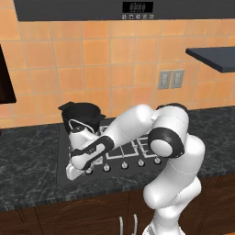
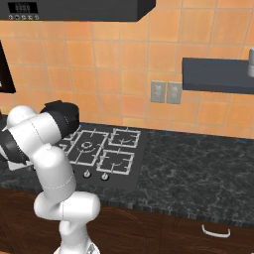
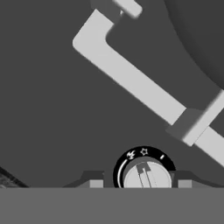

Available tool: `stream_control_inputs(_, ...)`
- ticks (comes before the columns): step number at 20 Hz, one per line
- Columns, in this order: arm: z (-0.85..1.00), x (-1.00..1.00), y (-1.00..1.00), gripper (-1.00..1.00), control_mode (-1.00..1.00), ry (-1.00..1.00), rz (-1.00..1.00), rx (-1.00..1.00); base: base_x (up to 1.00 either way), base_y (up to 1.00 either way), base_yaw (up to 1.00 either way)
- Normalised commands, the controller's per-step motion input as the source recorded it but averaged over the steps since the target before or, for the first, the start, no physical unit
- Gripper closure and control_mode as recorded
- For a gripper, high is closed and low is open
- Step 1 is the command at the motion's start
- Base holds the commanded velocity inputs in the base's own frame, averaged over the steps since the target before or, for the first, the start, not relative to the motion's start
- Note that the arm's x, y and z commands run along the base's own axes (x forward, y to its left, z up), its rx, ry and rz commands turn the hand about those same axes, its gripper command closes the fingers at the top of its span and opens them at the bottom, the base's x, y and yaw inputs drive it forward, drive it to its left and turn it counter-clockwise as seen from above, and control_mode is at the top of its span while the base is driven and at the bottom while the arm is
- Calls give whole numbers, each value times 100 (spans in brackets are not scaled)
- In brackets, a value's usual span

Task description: Pick the kettle from the counter and place it on a stove burner. Then turn the burner on.

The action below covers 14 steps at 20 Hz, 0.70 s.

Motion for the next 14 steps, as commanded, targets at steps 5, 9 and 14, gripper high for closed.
stream_control_inputs(5,-34,0,0,100,-100,0,48,0,0,0,0)
stream_control_inputs(9,-36,0,0,100,-100,0,48,0,0,0,0)
stream_control_inputs(14,-42,0,0,100,-100,0,47,-1,0,0,0)
